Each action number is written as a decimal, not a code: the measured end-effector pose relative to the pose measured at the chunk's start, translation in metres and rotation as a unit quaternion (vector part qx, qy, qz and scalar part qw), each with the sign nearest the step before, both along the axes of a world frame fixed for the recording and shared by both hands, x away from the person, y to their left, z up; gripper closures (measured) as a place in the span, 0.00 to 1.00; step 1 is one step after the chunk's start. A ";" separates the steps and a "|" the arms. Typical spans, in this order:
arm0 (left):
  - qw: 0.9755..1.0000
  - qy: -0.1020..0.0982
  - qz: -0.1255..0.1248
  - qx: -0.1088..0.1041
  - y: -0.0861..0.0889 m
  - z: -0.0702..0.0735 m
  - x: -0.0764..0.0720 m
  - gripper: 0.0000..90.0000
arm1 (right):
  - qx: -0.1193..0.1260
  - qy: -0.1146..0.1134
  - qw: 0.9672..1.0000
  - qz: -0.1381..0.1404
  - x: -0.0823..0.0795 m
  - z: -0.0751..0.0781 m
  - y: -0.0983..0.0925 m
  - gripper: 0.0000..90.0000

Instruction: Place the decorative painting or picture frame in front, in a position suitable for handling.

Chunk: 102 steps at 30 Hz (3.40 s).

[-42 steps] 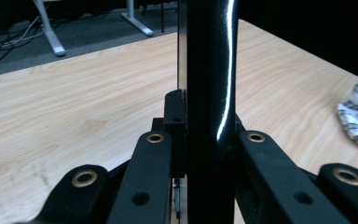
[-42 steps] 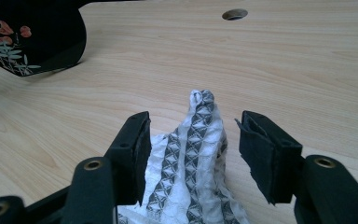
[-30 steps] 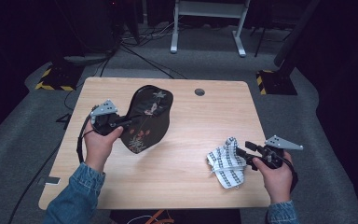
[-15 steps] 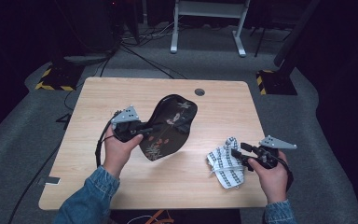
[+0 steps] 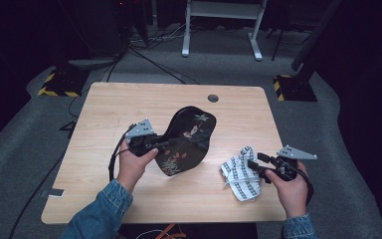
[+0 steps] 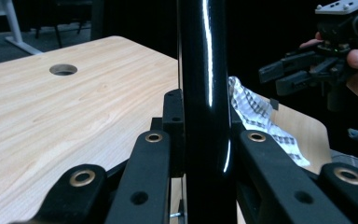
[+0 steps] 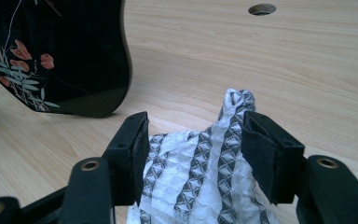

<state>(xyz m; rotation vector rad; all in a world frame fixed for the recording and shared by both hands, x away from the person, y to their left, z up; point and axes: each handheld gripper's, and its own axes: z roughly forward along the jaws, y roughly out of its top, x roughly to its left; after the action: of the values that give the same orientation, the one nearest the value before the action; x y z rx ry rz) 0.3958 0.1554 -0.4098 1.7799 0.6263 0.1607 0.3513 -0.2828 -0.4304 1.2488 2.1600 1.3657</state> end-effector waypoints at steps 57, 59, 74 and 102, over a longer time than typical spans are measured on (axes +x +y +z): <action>0.993 0.030 0.035 0.105 0.054 -0.028 -0.051 0.48 | -0.068 0.039 0.995 -0.067 0.029 -0.018 0.022 0.96; 0.994 0.034 0.040 0.096 0.049 -0.033 -0.049 0.48 | -0.063 0.033 0.995 -0.067 0.029 -0.014 0.020 0.96; 0.996 -0.004 0.046 0.076 0.028 -0.039 -0.042 0.67 | -0.047 -0.004 0.999 -0.027 0.021 0.018 0.039 0.96; 0.997 0.018 -0.007 0.076 0.026 -0.037 -0.038 0.89 | -0.049 -0.064 0.996 0.034 0.044 0.087 0.116 0.96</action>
<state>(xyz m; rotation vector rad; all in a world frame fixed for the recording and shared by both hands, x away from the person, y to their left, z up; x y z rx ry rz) 0.3578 0.1817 -0.4464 1.9367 0.6416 0.1704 0.3948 -0.1666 -0.3432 1.0324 2.1704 1.3104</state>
